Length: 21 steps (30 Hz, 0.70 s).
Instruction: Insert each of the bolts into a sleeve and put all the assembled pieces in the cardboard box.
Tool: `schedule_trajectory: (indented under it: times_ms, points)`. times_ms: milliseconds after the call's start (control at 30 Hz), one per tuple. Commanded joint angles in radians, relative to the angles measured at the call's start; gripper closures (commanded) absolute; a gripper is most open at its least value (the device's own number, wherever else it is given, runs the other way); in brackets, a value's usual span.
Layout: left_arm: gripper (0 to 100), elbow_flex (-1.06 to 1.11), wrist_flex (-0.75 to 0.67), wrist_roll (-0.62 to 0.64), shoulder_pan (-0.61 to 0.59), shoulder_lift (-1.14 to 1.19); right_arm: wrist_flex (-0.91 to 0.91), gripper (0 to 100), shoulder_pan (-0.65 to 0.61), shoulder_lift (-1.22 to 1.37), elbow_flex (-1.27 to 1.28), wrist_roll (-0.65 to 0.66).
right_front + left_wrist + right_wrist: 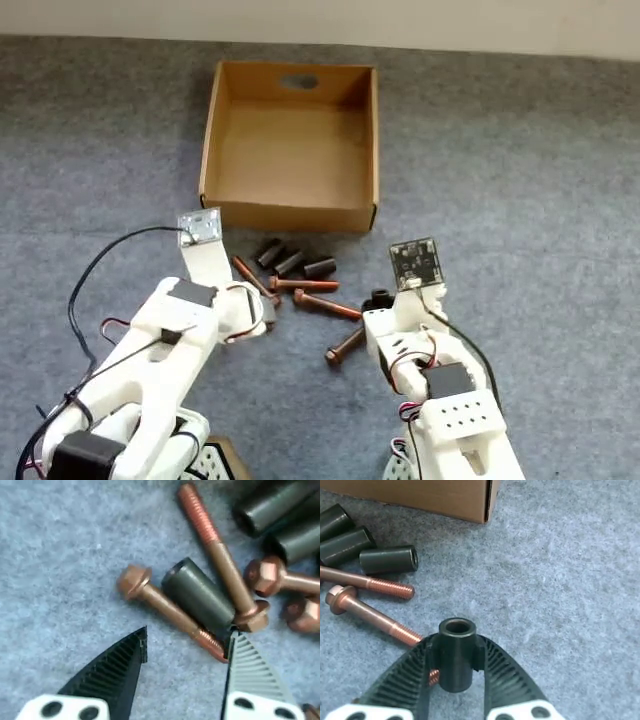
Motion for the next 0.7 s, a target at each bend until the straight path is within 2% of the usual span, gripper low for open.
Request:
schedule_trajectory:
  times_ms: [0,267,367,433,500,667]
  points:
    - [75,-0.022,-0.012,-0.003,-0.028,0.004,-0.012,99.2,-0.007,-0.016,-0.008,-0.009]
    - [75,-0.030,-0.021,-0.011,-0.031,0.004,-0.012,99.2,-0.007,-0.016,-0.008,-0.009]
    - [83,-0.022,-0.018,-0.020,-0.031,0.004,-0.012,99.2,-0.005,-0.016,-0.008,-0.009]
    - [91,-0.019,-0.018,-0.103,-0.028,0.004,-0.012,99.2,-0.005,-0.016,-0.008,-0.009]
    - [99,-0.021,-0.018,-0.238,-0.027,0.004,-0.012,99.2,-0.005,-0.016,-0.008,-0.009]
    - [98,-0.047,0.066,-0.473,-0.031,0.002,-0.012,99.2,-0.005,-0.016,-0.008,-0.009]
